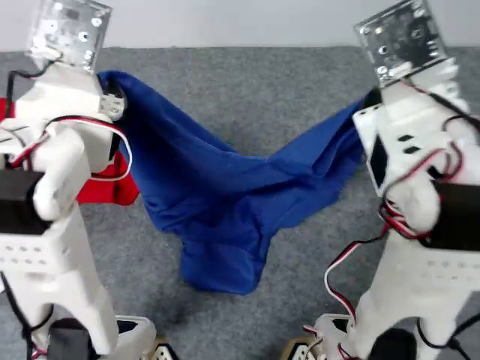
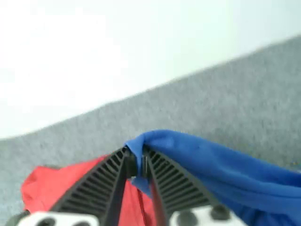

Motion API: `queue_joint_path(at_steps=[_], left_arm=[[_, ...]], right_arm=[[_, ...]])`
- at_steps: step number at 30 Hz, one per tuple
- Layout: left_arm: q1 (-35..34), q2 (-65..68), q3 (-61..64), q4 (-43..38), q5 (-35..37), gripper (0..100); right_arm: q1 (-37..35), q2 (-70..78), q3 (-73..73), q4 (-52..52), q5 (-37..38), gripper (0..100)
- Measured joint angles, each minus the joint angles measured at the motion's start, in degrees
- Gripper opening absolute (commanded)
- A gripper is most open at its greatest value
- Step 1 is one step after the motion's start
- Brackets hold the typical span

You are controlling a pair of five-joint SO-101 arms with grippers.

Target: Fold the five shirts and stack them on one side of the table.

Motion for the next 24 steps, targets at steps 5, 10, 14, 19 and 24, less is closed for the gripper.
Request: queue_joint_path(at_steps=[5, 10, 14, 19, 24], left_arm=[[0.00, -0.35, -2.20, -0.09, -0.09, 1], [0.00, -0.44, -2.20, -0.09, -2.37, 1], [0.00, -0.44, -2.20, 0.26, -2.81, 1], [-0.44, -0.53, 2.64, 1.05, -2.90, 1], [-4.48, -0.53, 16.53, -0.53, -2.90, 1]], right_arm=[[0.09, 2.81, -12.66, -2.73, 4.31, 1.0], [1.23, 3.60, -19.16, -7.82, 8.97, 1.0], [1.23, 3.60, -18.81, -3.60, 9.49, 1.0], [-0.35, 3.69, -11.16, 7.30, 5.80, 1.0], [-6.59, 3.69, 2.46, 9.32, -1.41, 1.0]])
